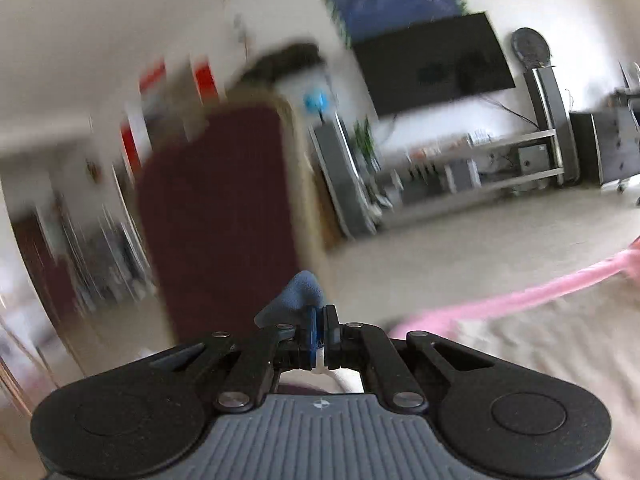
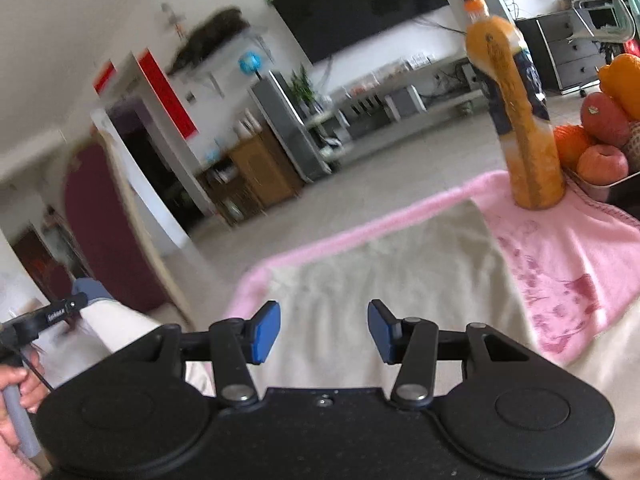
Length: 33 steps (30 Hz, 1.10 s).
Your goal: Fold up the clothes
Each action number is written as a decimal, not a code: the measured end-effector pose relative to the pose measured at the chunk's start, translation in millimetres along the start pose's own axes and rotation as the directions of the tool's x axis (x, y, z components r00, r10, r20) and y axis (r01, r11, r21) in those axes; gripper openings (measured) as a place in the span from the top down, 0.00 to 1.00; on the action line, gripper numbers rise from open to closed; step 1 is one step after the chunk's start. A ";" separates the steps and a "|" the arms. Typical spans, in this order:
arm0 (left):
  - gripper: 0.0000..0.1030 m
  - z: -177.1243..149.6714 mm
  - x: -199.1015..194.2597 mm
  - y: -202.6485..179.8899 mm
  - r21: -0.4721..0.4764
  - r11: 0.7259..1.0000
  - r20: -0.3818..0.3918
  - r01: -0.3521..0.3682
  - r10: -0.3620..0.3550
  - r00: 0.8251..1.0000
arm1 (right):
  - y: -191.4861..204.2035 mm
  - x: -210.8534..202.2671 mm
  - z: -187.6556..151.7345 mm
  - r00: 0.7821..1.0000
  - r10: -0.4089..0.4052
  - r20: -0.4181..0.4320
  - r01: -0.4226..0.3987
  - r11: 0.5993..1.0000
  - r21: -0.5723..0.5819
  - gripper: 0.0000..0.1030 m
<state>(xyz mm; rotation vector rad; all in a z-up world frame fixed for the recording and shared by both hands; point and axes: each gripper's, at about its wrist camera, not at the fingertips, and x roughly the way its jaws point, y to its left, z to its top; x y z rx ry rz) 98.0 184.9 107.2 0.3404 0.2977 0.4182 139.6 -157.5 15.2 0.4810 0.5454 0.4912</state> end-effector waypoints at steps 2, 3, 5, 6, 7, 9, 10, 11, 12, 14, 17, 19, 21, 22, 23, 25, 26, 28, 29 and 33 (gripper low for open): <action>0.99 4.8 -8.2 33.5 0.010 0.999 0.022 -0.040 0.040 0.999 | 10.2 -9.6 -4.5 0.999 0.052 0.017 -0.052 0.998 0.033 0.52; 0.99 4.1 -8.5 47.3 0.007 0.998 0.020 -0.059 0.059 0.998 | 16.7 -10.3 -6.5 0.997 0.076 0.012 -0.077 0.996 0.048 0.51; 0.98 -3.7 -5.7 76.0 -0.011 0.996 0.006 -0.094 0.094 0.996 | 31.8 -6.8 -10.7 0.993 0.116 -0.015 -0.115 0.991 0.067 0.51; 0.98 -10.3 -4.7 88.8 -0.017 0.994 0.001 -0.112 0.112 0.994 | 39.7 -4.6 -12.8 0.990 0.135 -0.029 -0.132 0.988 0.074 0.51; 0.98 -18.0 -3.1 99.8 -0.021 0.991 -0.005 -0.132 0.132 0.991 | 49.4 -1.1 -14.9 0.988 0.151 -0.045 -0.147 0.987 0.069 0.51; 0.98 -37.5 8.5 116.1 -0.039 0.987 -0.043 -0.155 0.153 0.987 | 68.5 6.0 -19.5 0.982 0.174 -0.070 -0.171 0.984 0.046 0.51; 0.98 -48.0 16.1 123.2 -0.049 0.985 -0.068 -0.164 0.160 0.985 | 78.1 9.1 -22.0 0.980 0.184 -0.083 -0.182 0.983 0.031 0.51; 0.97 -58.8 24.1 129.8 -0.060 0.983 -0.095 -0.173 0.166 0.981 | 87.1 12.2 -24.4 0.977 0.192 -0.094 -0.191 0.981 0.018 0.51; 0.95 -70.9 35.8 133.1 -0.072 0.981 -0.138 -0.180 0.169 0.976 | 94.0 15.0 -26.7 0.975 0.199 -0.104 -0.199 0.980 0.011 0.51; 0.92 -95.5 55.8 137.2 -0.084 0.973 -0.244 -0.215 0.189 0.951 | 103.9 18.7 -29.9 0.971 0.207 -0.124 -0.208 0.978 0.001 0.50; 0.82 -113.9 56.4 145.4 -0.124 0.957 -0.318 -0.261 0.211 0.924 | 103.7 15.2 -28.0 0.969 0.204 -0.142 -0.206 0.979 0.003 0.50; 0.81 -109.6 40.1 155.3 -0.185 0.946 -0.313 -0.265 0.199 0.929 | 94.1 4.7 -21.2 0.971 0.196 -0.138 -0.198 0.980 0.004 0.49; 0.81 -98.7 20.0 157.6 -0.222 0.945 -0.284 -0.241 0.174 0.943 | 77.7 -10.6 -10.7 0.975 0.180 -0.134 -0.179 0.984 0.014 0.48; 0.81 -90.5 11.3 153.8 -0.230 0.950 -0.267 -0.210 0.146 0.953 | 68.0 -18.4 -4.7 0.976 0.170 -0.135 -0.169 0.985 0.024 0.47; 0.80 -83.7 1.1 148.6 -0.235 0.957 -0.254 -0.168 0.106 0.961 | 58.5 -25.8 0.2 0.977 0.164 -0.138 -0.160 0.986 0.036 0.46; 0.76 -70.6 -16.1 126.2 -0.219 0.975 -0.252 -0.048 -0.009 0.968 | 37.1 -39.8 10.0 0.977 0.140 -0.161 -0.132 0.990 0.059 0.44; 0.74 -65.7 -20.8 110.9 -0.205 0.979 -0.260 0.007 -0.061 0.964 | 27.7 -42.9 13.1 0.976 0.119 -0.181 -0.110 0.992 0.059 0.44; 0.72 -66.2 -25.3 63.1 -0.155 0.980 -0.297 0.127 -0.169 0.940 | 8.0 -44.5 15.7 0.972 0.072 -0.224 -0.066 0.997 0.035 0.44; 0.72 -68.4 -21.9 39.2 -0.138 0.975 -0.325 0.173 -0.210 0.922 | -0.5 -42.6 14.5 0.968 0.046 -0.245 -0.041 0.999 0.024 0.44; 0.70 -93.1 3.0 -49.6 -0.224 0.934 -0.456 0.277 -0.352 0.818 | -46.5 -25.0 -3.7 0.952 0.006 -0.305 0.019 0.997 0.078 0.74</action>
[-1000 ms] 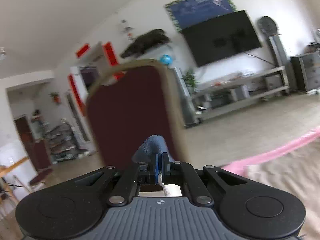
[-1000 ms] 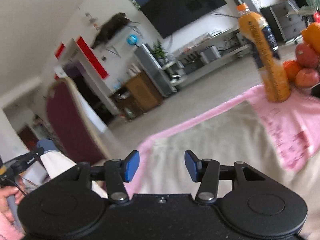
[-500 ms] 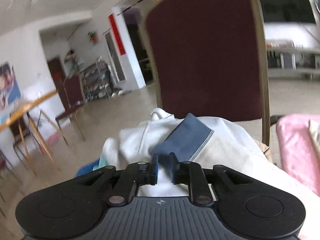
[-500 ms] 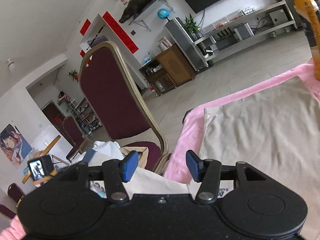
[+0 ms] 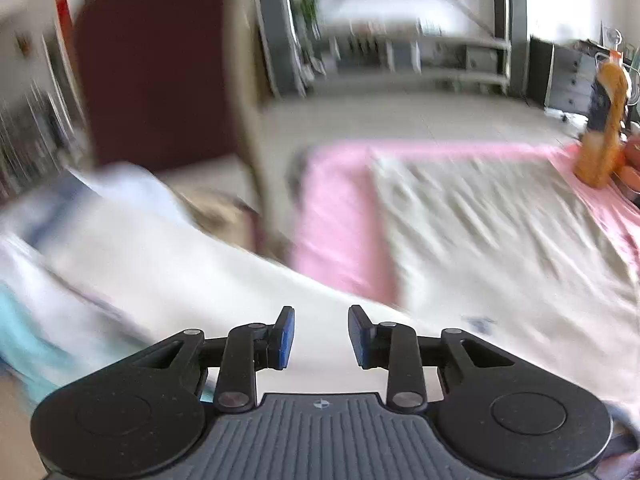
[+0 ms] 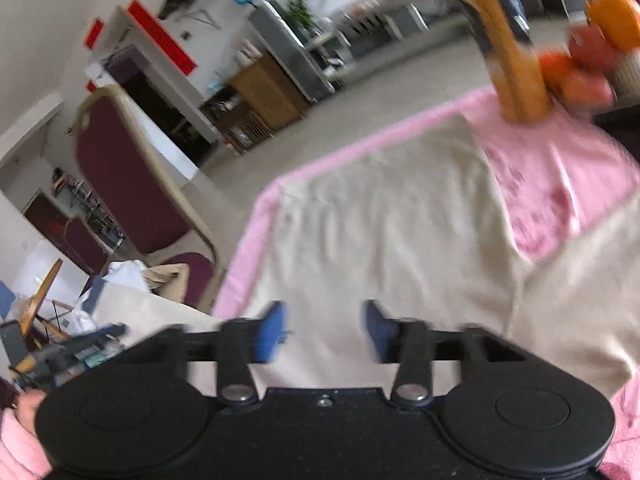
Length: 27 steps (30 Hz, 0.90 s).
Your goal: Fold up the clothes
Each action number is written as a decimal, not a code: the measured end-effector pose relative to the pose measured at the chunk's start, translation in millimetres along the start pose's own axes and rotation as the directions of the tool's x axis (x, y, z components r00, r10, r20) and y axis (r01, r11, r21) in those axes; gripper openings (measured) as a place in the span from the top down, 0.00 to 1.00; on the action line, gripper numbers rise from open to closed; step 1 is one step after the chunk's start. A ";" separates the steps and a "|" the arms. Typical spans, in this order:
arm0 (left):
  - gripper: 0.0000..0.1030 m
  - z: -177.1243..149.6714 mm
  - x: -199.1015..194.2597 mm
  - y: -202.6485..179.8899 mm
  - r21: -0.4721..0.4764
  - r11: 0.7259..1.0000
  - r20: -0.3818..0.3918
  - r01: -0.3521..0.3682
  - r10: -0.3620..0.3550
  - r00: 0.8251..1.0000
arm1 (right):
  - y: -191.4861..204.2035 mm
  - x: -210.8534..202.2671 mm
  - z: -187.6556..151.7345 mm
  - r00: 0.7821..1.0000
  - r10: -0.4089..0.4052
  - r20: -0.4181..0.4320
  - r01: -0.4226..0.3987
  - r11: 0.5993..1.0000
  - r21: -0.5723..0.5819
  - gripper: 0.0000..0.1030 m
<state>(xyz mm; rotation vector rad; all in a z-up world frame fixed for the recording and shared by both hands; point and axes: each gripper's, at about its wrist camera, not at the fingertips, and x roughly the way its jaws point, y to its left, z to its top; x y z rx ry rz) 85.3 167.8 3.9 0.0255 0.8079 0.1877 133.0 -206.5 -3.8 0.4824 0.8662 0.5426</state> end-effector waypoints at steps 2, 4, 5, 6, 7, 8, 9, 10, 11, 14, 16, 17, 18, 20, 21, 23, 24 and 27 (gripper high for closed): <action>0.70 -4.6 33.0 -17.9 -0.080 0.994 -0.057 0.078 -0.082 0.995 | -26.0 12.1 -7.7 1.000 -0.016 -0.022 0.018 0.997 0.069 0.75; 0.72 -5.1 53.2 -33.9 -0.139 0.983 -0.070 0.121 -0.132 0.989 | -47.7 24.6 -15.8 0.994 -0.073 -0.083 0.084 0.986 0.142 0.74; 0.75 -8.4 61.9 -37.2 -0.152 0.980 -0.074 0.131 -0.143 0.987 | -54.4 28.2 -18.9 0.989 -0.102 -0.104 0.119 0.978 0.169 0.74; 0.75 -8.8 70.6 -38.9 -0.152 0.979 -0.086 0.136 -0.150 0.985 | -60.6 31.7 -21.0 0.985 -0.126 -0.120 0.147 0.970 0.191 0.74; 0.75 -9.5 79.0 -40.3 -0.155 0.978 -0.099 0.140 -0.156 0.983 | -64.8 34.3 -20.4 0.983 -0.136 -0.121 0.158 0.966 0.203 0.74; 0.75 -11.7 85.1 -39.7 -0.171 0.976 -0.112 0.136 -0.157 0.981 | -68.2 35.6 -20.7 0.982 -0.150 -0.117 0.172 0.962 0.213 0.74; 0.75 -13.3 91.5 -36.3 -0.194 0.973 -0.133 0.124 -0.151 0.980 | -71.7 37.4 -21.0 0.980 -0.167 -0.108 0.187 0.957 0.222 0.73; 0.75 -16.0 94.2 -30.8 -0.210 0.973 -0.147 0.098 -0.131 0.980 | -76.0 40.6 -21.2 0.977 -0.184 -0.109 0.205 0.951 0.230 0.73; 0.77 -18.7 96.9 -25.3 -0.226 0.971 -0.161 0.072 -0.111 0.981 | -81.6 44.9 -21.9 0.971 -0.206 -0.119 0.230 0.943 0.239 0.73; 0.77 -24.4 94.3 -9.3 -0.292 0.956 -0.186 0.028 -0.085 0.979 | -95.3 50.2 -24.8 0.955 -0.267 -0.129 0.293 0.915 0.278 0.75; 0.79 -28.8 87.7 -0.2 -0.323 0.946 -0.199 -0.003 -0.065 0.978 | -101.0 48.0 -25.7 0.954 -0.273 -0.122 0.297 0.909 0.294 0.75; 0.80 -31.2 84.3 2.5 -0.331 0.944 -0.202 -0.012 -0.059 0.978 | -103.1 46.3 -26.1 0.956 -0.270 -0.118 0.294 0.908 0.298 0.75; 0.81 -33.6 81.2 4.3 -0.331 0.944 -0.205 -0.017 -0.054 0.977 | -105.0 44.7 -26.8 0.957 -0.268 -0.113 0.290 0.908 0.303 0.76; 0.80 -40.6 74.0 4.7 -0.297 0.954 -0.212 -0.029 -0.037 0.977 | -106.6 40.5 -31.0 0.959 -0.265 -0.103 0.285 0.908 0.307 0.75; 0.80 -44.0 70.6 4.7 -0.279 0.960 -0.215 -0.034 -0.028 0.976 | -106.4 38.3 -33.0 0.958 -0.269 -0.101 0.287 0.909 0.301 0.75; 0.80 -49.4 65.1 3.0 -0.231 0.972 -0.224 -0.046 -0.008 0.974 | -103.9 34.3 -37.4 0.954 -0.281 -0.109 0.300 0.914 0.272 0.75; 0.79 -52.2 61.8 2.4 -0.208 0.977 -0.229 -0.052 0.003 0.973 | -101.0 32.6 -37.5 0.951 -0.287 -0.118 0.308 0.917 0.252 0.75; 0.79 -62.1 49.2 -3.1 -0.123 0.989 -0.247 -0.078 0.045 0.968 | -88.5 24.8 -47.5 0.937 -0.315 -0.154 0.338 0.927 0.162 0.74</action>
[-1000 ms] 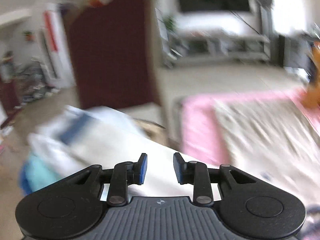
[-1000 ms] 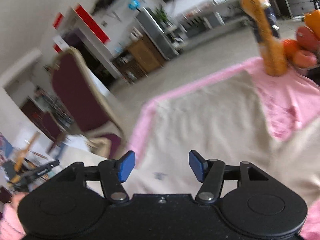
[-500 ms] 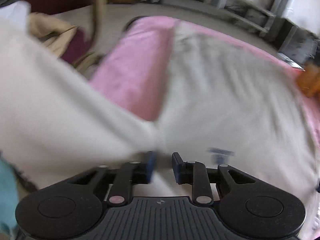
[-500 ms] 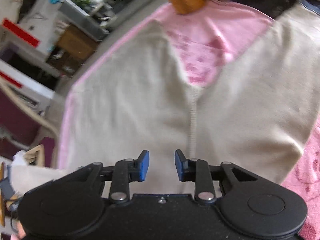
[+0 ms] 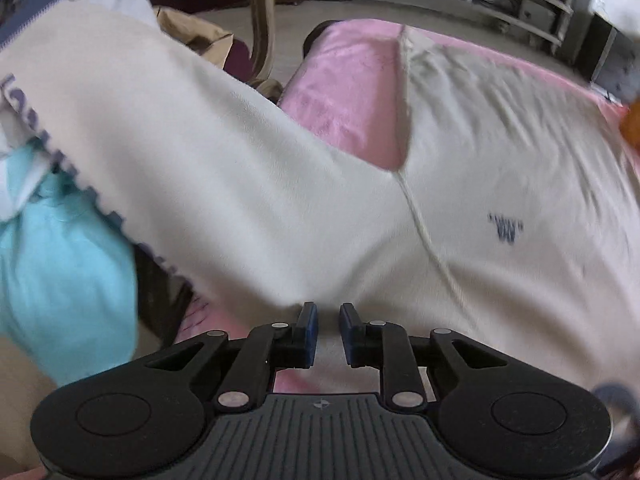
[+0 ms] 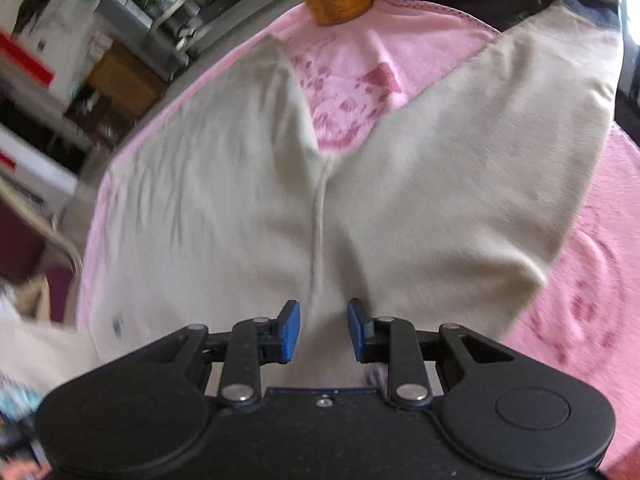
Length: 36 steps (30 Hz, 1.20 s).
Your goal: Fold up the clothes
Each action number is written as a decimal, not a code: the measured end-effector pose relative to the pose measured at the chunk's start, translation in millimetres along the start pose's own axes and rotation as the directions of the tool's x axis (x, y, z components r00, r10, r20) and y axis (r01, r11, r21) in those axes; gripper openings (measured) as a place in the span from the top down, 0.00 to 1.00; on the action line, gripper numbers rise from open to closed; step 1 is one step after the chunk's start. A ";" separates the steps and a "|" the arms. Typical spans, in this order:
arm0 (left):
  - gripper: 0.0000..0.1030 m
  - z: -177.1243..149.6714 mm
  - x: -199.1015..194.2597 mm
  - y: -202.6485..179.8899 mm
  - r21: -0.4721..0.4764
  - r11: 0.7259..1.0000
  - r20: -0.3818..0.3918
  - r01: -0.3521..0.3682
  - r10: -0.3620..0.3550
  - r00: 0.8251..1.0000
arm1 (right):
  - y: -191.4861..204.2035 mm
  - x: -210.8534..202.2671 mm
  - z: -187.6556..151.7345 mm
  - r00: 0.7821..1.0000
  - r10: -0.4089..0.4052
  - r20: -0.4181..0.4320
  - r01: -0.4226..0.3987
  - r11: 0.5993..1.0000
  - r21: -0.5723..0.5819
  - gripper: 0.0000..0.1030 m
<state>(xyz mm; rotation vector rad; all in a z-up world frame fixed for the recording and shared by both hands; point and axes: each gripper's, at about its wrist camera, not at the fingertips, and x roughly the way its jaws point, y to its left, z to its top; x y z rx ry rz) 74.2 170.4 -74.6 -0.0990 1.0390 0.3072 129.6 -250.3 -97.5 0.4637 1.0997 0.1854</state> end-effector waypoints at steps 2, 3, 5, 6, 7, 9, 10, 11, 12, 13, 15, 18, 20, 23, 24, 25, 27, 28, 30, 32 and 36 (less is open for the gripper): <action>0.77 -11.9 -7.0 -6.7 0.085 0.994 -0.023 -0.065 0.067 0.997 | 6.1 -8.6 -13.3 0.999 -0.035 -0.014 0.034 0.996 -0.077 0.72; 0.77 -18.7 -11.3 -10.0 0.131 0.986 -0.020 -0.100 0.104 0.994 | 8.4 -13.5 -20.7 0.998 -0.056 -0.019 0.053 0.992 -0.113 0.71; 0.81 -31.3 -20.3 -14.0 0.184 0.966 -0.007 -0.182 0.187 0.982 | 6.7 -24.6 -37.1 0.995 -0.092 -0.027 0.087 0.987 -0.138 0.71; 0.82 -32.7 -27.5 -10.4 0.156 0.977 0.019 -0.147 0.146 0.989 | 3.7 -31.1 -43.4 0.996 -0.091 -0.013 0.089 0.988 -0.129 0.70; 0.82 -34.1 -34.7 -6.9 0.129 0.985 0.047 -0.111 0.106 0.993 | 0.8 -37.6 -49.6 0.996 -0.091 0.001 0.090 0.989 -0.120 0.67; 0.79 -33.0 -47.8 -0.6 0.078 0.997 0.105 -0.013 0.004 0.994 | -4.9 -50.0 -60.1 0.996 -0.079 0.030 0.082 0.992 -0.099 0.67; 0.80 -30.0 -47.8 -3.2 0.071 0.997 0.122 0.026 -0.035 0.992 | -7.1 -54.0 -58.3 0.998 -0.038 0.048 0.042 0.996 -0.081 0.67; 0.81 -27.0 -47.8 -5.8 0.064 0.996 0.139 0.065 -0.074 0.988 | -8.2 -56.9 -56.3 0.998 0.001 0.066 0.004 0.998 -0.067 0.67; 0.81 -24.0 -47.5 -9.1 0.059 0.993 0.154 0.104 -0.112 0.982 | -6.3 -56.6 -53.9 0.996 0.031 0.083 -0.026 0.998 -0.065 0.67; 0.81 -20.7 -44.8 -16.4 0.063 0.987 0.159 0.145 -0.154 0.975 | -4.1 -55.1 -51.7 0.994 0.060 0.094 -0.054 0.997 -0.063 0.67; 0.80 -13.9 -34.9 -30.1 0.063 0.974 0.151 0.218 -0.225 0.963 | 2.1 -43.7 -48.9 0.991 0.109 0.082 -0.105 0.993 -0.053 0.68; 0.78 -14.5 -12.6 -44.4 0.049 0.977 0.067 0.206 -0.209 0.976 | 10.0 -18.9 -43.2 0.983 0.179 0.033 -0.179 0.984 -0.017 0.69; 0.78 -17.7 -8.2 -44.9 0.048 0.985 0.033 0.163 -0.165 0.986 | 9.0 -7.4 -40.1 0.989 0.147 0.011 -0.147 0.989 0.005 0.70; 0.78 -26.5 -12.6 -31.1 0.054 0.998 0.038 0.009 -0.011 0.999 | -10.1 -11.5 -41.2 0.995 0.097 0.013 -0.098 0.991 0.088 0.93; 0.78 -28.7 -14.0 -25.2 0.045 0.998 0.041 -0.051 0.049 0.998 | -18.3 -15.2 -41.9 0.997 0.074 0.028 -0.076 0.990 0.121 0.94; 0.78 -30.8 -15.2 -19.3 0.035 0.994 0.043 -0.107 0.106 0.993 | -25.8 -20.8 -43.3 0.998 0.043 0.048 -0.049 0.987 0.151 0.95; 0.79 -33.2 -17.3 -7.5 0.003 0.985 0.046 -0.173 0.172 0.984 | -38.3 -34.4 -45.3 0.996 -0.027 0.088 0.009 0.981 0.195 0.92; 0.82 -34.8 -20.1 -3.3 -0.014 0.979 0.052 -0.201 0.202 0.978 | -43.9 -40.5 -46.4 0.993 -0.057 0.106 0.033 0.976 0.214 0.90; 0.86 -36.8 -30.6 1.2 -0.051 0.987 0.085 -0.150 0.154 0.984 | -48.7 -47.3 -49.4 0.989 -0.065 0.133 0.035 0.975 0.217 0.82; 0.86 -38.2 -39.2 -1.3 -0.056 0.997 0.115 -0.053 0.059 0.992 | -47.3 -50.7 -51.6 0.987 -0.032 0.156 0.000 0.980 0.197 0.82; 0.82 -40.4 -41.4 -27.7 0.015 0.988 0.126 0.157 -0.157 0.980 | -26.1 -42.1 -50.0 0.984 0.110 0.142 -0.125 0.987 0.101 0.82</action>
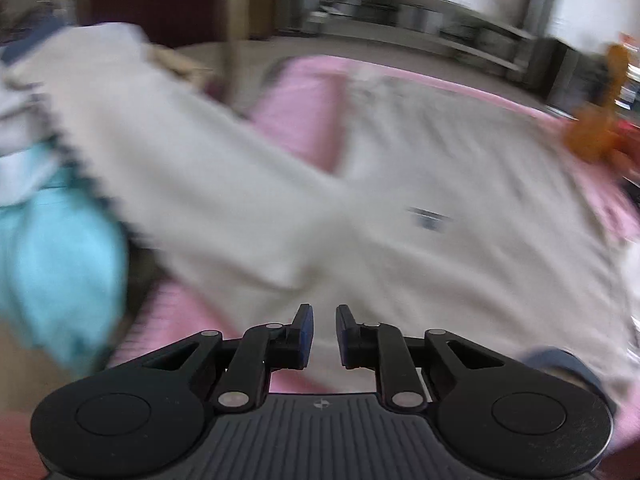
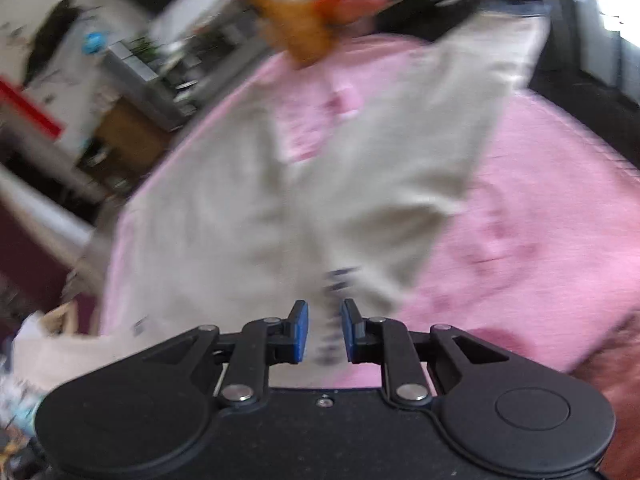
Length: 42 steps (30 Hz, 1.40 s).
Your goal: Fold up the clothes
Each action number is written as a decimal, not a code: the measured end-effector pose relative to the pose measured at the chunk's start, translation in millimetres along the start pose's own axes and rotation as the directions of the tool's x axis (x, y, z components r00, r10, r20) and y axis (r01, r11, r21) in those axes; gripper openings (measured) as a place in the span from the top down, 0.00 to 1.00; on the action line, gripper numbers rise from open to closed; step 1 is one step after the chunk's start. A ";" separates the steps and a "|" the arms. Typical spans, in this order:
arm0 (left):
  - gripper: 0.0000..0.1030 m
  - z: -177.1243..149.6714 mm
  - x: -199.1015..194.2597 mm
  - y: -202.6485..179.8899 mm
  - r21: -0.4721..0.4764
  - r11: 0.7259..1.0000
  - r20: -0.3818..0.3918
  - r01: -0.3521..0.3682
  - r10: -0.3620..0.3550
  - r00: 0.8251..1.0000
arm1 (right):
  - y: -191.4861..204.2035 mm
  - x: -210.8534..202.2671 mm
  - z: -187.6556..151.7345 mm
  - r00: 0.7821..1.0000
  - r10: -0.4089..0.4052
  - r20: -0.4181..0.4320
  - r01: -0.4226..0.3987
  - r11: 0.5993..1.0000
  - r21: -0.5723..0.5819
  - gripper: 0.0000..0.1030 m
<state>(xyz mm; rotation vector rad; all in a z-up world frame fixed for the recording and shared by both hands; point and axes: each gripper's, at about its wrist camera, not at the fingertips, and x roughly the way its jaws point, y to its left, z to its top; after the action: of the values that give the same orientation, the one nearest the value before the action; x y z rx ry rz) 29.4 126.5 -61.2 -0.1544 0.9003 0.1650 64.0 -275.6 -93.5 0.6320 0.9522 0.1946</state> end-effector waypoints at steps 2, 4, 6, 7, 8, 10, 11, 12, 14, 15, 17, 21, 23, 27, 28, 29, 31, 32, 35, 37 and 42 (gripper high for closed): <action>0.79 -3.0 9.4 -15.5 0.055 0.998 -0.035 0.021 -0.019 0.999 | 13.5 13.6 -5.9 0.994 0.083 -0.076 -0.085 0.996 -0.025 0.82; 0.78 -7.5 16.6 -25.6 0.113 0.993 -0.094 0.012 -0.001 0.996 | 25.2 28.9 -12.0 0.978 0.124 -0.165 -0.132 0.990 -0.040 0.81; 0.75 -13.0 14.7 -25.5 0.147 0.989 -0.126 -0.009 0.027 0.992 | 30.7 40.8 -17.7 0.965 0.081 -0.248 -0.102 0.992 -0.070 0.80; 0.75 -15.8 12.9 -25.0 0.163 0.986 -0.141 -0.017 0.041 0.989 | 29.6 41.6 -19.3 0.962 0.058 -0.266 -0.082 0.993 -0.082 0.86; 0.74 -19.6 5.3 -21.3 0.165 0.986 -0.152 -0.019 0.045 0.987 | 27.9 40.5 -20.2 0.959 0.039 -0.281 -0.066 0.994 -0.089 0.86; 0.73 -27.4 -7.6 -12.7 0.151 0.988 -0.147 -0.018 0.040 0.988 | 20.8 28.0 -17.6 0.957 0.026 -0.289 -0.049 0.996 -0.072 0.87; 0.74 -29.6 -12.5 -8.0 0.139 0.990 -0.148 -0.018 0.039 0.988 | 15.2 19.9 -16.4 0.961 0.005 -0.277 -0.026 0.997 -0.069 0.87; 0.75 -30.4 -16.2 -3.0 0.111 0.994 -0.134 -0.017 0.032 0.990 | 8.2 11.8 -15.9 0.966 -0.021 -0.258 0.006 0.998 -0.058 0.87; 0.81 -31.5 -23.7 6.8 0.053 0.999 -0.105 -0.013 0.018 0.994 | -5.0 0.3 -13.3 0.977 -0.043 -0.207 0.037 0.999 -0.033 0.85; 0.80 -27.4 -27.5 10.8 0.013 1.000 -0.074 0.009 -0.008 0.997 | -10.6 -4.1 -11.2 0.983 -0.037 -0.178 0.035 0.999 -0.017 0.81; 0.79 -18.5 -27.7 15.4 -0.052 0.998 -0.026 0.029 -0.030 0.999 | -13.4 -8.7 -6.8 0.991 0.004 -0.130 -0.003 1.000 0.009 0.81; 0.80 -3.0 1.8 3.0 -0.055 0.998 -0.081 -0.003 -0.002 0.997 | -4.4 0.6 -4.3 0.995 0.050 -0.082 -0.048 0.999 0.025 0.80; 0.74 -5.6 15.3 -3.1 -0.029 0.999 -0.131 -0.034 0.030 0.991 | 2.2 16.7 -3.7 0.990 0.073 -0.123 -0.067 0.997 0.049 0.80; 0.73 -9.7 9.5 3.9 -0.008 0.985 -0.125 -0.175 0.172 0.977 | 6.3 28.1 -11.5 0.980 -0.006 -0.197 0.011 1.000 0.025 0.87; 0.74 -8.2 8.1 12.2 -0.047 0.978 -0.124 -0.205 0.198 0.972 | 7.5 25.0 -13.0 0.982 -0.043 -0.186 0.044 0.999 0.004 0.88; 0.79 -5.8 4.6 18.7 -0.084 0.974 -0.115 -0.210 0.200 0.973 | 10.2 19.5 -12.8 0.986 -0.078 -0.147 0.076 0.997 -0.020 0.87; 0.84 0.2 -5.5 27.3 -0.133 0.969 -0.073 -0.210 0.202 0.977 | 19.3 4.1 -10.8 0.990 -0.136 -0.043 0.132 0.988 -0.084 0.84; 0.84 4.3 -11.5 27.3 -0.133 0.971 -0.041 -0.200 0.196 0.980 | 24.7 -5.0 -7.4 0.993 -0.122 0.001 0.121 0.987 -0.106 0.84; 0.83 20.7 -30.7 19.0 -0.097 0.985 0.063 -0.145 0.151 0.987 | 41.6 -24.3 8.2 0.999 -0.002 0.052 0.008 0.994 -0.105 0.84; 0.82 34.1 -41.7 12.2 -0.074 0.993 0.124 -0.095 0.104 0.987 | 58.9 -31.7 20.2 0.995 0.055 0.084 -0.043 0.990 -0.131 0.84; 0.82 75.6 -41.3 -8.5 -0.019 1.000 0.213 -0.023 0.026 0.977 | 100.2 -39.3 66.4 0.975 0.160 0.153 -0.127 0.970 -0.208 0.80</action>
<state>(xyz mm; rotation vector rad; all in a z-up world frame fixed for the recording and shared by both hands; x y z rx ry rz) 63.8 130.3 18.1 -0.1376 0.6870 0.2077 106.3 -239.3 19.9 0.5258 0.7136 0.3551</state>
